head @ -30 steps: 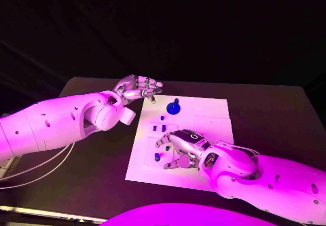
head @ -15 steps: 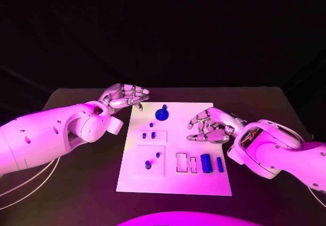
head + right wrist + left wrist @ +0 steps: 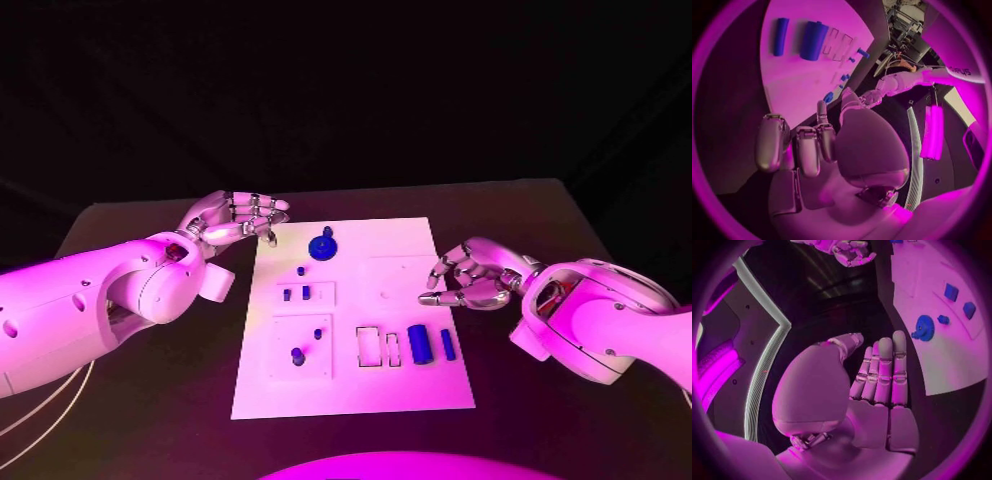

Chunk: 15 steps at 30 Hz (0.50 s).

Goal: Assemble the parts on the task board

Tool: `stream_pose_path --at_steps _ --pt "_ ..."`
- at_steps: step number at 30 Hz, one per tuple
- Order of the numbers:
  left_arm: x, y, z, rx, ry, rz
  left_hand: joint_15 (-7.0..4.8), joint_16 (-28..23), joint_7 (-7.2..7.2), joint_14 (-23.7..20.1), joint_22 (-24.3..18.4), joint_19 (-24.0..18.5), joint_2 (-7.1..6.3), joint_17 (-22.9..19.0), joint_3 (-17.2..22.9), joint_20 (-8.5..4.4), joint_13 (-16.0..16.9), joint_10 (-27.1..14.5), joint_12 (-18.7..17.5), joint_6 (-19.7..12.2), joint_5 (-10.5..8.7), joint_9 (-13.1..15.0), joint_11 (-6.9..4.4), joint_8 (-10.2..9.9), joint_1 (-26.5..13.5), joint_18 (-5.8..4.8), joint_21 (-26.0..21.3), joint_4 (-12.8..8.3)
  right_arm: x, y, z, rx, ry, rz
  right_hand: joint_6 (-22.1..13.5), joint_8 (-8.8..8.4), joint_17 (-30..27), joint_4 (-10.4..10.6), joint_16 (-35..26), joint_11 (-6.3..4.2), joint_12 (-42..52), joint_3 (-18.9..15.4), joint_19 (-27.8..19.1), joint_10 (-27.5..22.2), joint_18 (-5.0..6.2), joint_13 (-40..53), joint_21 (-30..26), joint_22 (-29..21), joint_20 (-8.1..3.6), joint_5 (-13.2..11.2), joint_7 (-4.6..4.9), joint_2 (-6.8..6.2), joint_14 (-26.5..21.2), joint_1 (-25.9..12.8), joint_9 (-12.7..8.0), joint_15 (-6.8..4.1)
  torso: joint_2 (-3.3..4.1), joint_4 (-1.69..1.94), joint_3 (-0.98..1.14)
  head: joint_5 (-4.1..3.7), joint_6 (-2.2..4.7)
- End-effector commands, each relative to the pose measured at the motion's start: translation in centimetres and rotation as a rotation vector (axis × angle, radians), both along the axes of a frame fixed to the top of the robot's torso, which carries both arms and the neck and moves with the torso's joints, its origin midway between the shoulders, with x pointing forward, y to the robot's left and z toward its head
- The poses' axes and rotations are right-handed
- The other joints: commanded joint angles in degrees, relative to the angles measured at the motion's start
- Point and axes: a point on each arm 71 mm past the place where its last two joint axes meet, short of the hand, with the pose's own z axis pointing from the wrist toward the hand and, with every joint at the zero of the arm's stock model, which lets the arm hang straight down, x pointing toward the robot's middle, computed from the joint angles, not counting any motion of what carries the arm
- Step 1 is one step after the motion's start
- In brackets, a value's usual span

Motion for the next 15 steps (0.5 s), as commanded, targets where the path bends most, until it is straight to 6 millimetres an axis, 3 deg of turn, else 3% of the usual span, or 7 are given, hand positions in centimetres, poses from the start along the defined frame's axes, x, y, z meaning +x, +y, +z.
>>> stream_pose_path --at_steps 1,5,15 --pt "-0.1 -0.1 0.2 -0.015 -0.014 -0.003 0.01 0.06 -0.07 -0.21 -0.05 0.13 0.12 -0.09 -0.29 0.26 -0.08 -0.46 0.22 -0.36 0.34 0.0 -0.1 -0.12 0.22 0.37 -0.27 -0.07 -0.6 -0.5 -1.0 -0.08 0.064 -0.037 0.65 0.52 10.91 -0.07 0.69 -0.11 0.93 -0.43 4.07 1.12 -1.01 5.25 2.19 11.1 -0.41 -0.38 -0.2 -0.18 5.11 -1.24 0.15 -0.36 0.12 0.22 -0.11 -0.55 0.14" --pt "-0.1 -0.1 0.2 -0.015 -0.014 -0.004 0.01 0.06 -0.07 -0.21 -0.05 0.13 0.12 -0.09 -0.29 0.26 -0.08 -0.46 0.22 -0.36 0.34 0.0 -0.1 -0.12 0.22 0.37 -0.27 -0.07 -1.1 -0.5 -1.8 -0.11 0.078 -0.051 0.98 0.89 13.18 -0.05 1.58 -0.24 2.12 -0.53 4.45 2.23 -1.45 7.39 5.04 12.02 -0.5 -0.47 -0.35 -0.81 5.57 -3.1 0.28 -0.44 0.07 0.21 -0.09 -0.54 -0.32" --pt "-0.2 0.0 0.2 -0.015 -0.014 -0.003 0.02 0.08 -0.06 -0.21 -0.05 0.14 0.14 -0.1 -0.3 0.27 -0.08 -0.49 0.24 -0.37 0.35 0.0 -0.09 -0.12 0.21 0.36 -0.28 -0.04 -1.6 0.2 -3.2 -0.158 0.094 -0.048 1.54 1.4 14.83 -0.03 2.2 -0.44 3.22 -0.24 4.82 3.28 -1.91 9.29 7.92 12.87 -0.6 -0.68 -0.6 -1.24 5.91 -3.61 0.49 -0.57 0.13 0.17 -0.09 -0.33 -0.87"
